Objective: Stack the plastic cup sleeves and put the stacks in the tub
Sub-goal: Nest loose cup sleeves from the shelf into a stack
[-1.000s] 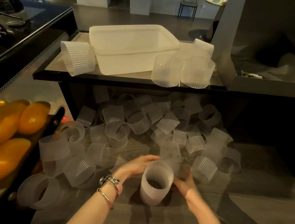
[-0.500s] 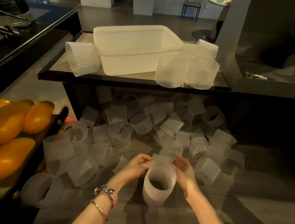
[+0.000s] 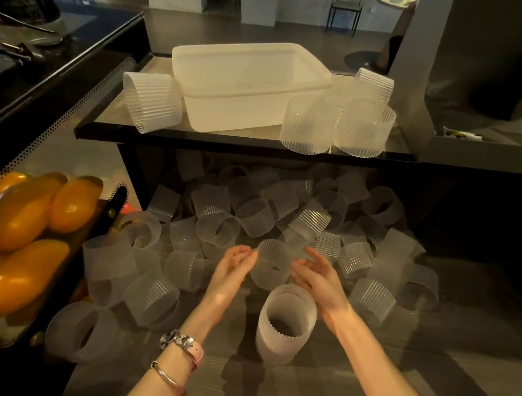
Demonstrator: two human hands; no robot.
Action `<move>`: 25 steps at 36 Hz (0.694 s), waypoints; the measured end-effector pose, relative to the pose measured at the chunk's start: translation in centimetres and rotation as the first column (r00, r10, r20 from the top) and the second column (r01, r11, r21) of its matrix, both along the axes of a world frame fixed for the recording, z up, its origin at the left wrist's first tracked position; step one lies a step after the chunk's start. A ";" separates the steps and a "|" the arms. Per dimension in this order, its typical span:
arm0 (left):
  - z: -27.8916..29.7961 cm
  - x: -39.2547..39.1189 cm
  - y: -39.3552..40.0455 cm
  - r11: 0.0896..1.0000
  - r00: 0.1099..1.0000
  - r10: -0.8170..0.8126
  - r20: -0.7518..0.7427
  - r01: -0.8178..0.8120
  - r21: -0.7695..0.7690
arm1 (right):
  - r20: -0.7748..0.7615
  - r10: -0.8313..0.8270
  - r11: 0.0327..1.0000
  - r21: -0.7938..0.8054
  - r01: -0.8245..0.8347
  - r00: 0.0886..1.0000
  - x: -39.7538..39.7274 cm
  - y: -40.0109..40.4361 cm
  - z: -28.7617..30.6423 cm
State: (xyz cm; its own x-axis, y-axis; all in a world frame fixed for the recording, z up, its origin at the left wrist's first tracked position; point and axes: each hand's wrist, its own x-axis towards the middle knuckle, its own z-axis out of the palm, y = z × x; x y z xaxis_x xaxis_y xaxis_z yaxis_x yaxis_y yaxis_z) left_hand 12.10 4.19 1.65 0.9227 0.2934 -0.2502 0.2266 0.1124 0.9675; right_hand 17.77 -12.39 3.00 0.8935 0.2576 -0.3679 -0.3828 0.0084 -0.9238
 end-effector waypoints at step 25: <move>0.2 0.9 -0.8 0.999 0.992 0.053 0.111 -0.051 -0.019 | -0.005 0.177 0.984 0.013 -0.177 0.984 1.7 0.5 0.8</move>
State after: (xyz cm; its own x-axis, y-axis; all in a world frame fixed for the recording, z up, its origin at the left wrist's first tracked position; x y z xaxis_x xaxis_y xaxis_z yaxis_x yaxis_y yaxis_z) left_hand 13.00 3.36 1.83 0.9287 0.3383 -0.1519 0.1112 0.1369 0.9843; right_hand 19.47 -11.90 3.79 0.8311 0.4163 -0.3688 -0.3848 -0.0486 -0.9217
